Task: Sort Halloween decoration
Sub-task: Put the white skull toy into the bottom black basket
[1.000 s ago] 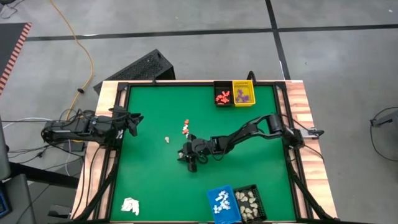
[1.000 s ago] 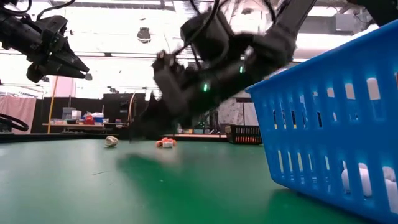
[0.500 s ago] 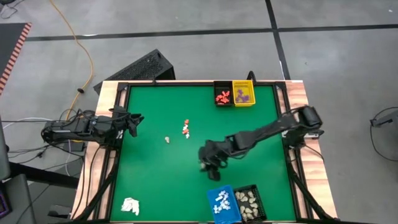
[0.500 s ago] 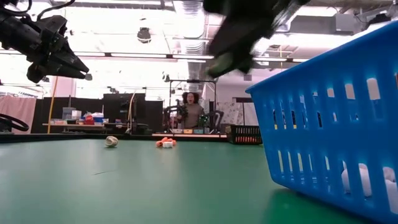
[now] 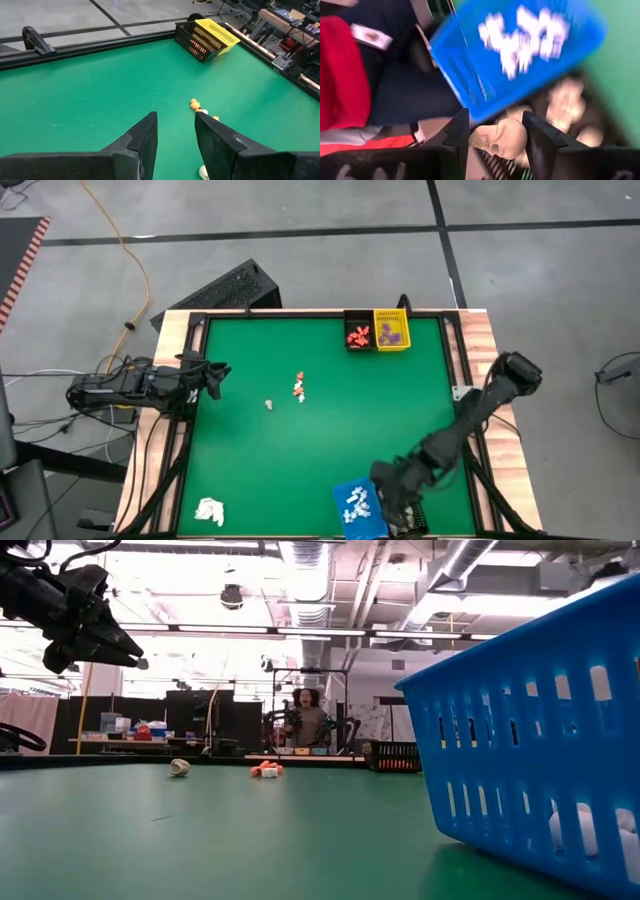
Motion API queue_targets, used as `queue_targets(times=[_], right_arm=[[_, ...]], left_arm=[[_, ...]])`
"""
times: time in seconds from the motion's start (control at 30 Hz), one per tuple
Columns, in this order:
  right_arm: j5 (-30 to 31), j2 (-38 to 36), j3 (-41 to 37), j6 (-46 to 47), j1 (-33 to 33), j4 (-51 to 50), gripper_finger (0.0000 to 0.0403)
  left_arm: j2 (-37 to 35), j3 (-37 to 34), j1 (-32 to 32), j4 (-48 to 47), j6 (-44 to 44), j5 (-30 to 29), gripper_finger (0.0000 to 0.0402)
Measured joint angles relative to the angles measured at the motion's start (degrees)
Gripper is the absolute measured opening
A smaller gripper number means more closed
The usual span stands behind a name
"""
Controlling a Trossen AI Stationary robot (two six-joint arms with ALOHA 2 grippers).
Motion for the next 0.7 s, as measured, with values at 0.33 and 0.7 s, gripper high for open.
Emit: queue_targets(times=[0.33, 0.7], right_arm=[[-2.1, 6.2, 0.0, 14.0, 5.3, -12.8, 0.0158], [-6.7, 5.6, 0.1, 8.9, 1.7, -13.8, 0.0249]], left_arm=[[0.0, 0.0, 0.0, 0.0, 0.0, -0.7, 0.0121], [0.0, 0.0, 0.0, 0.0, 0.2, -0.6, 0.0121]])
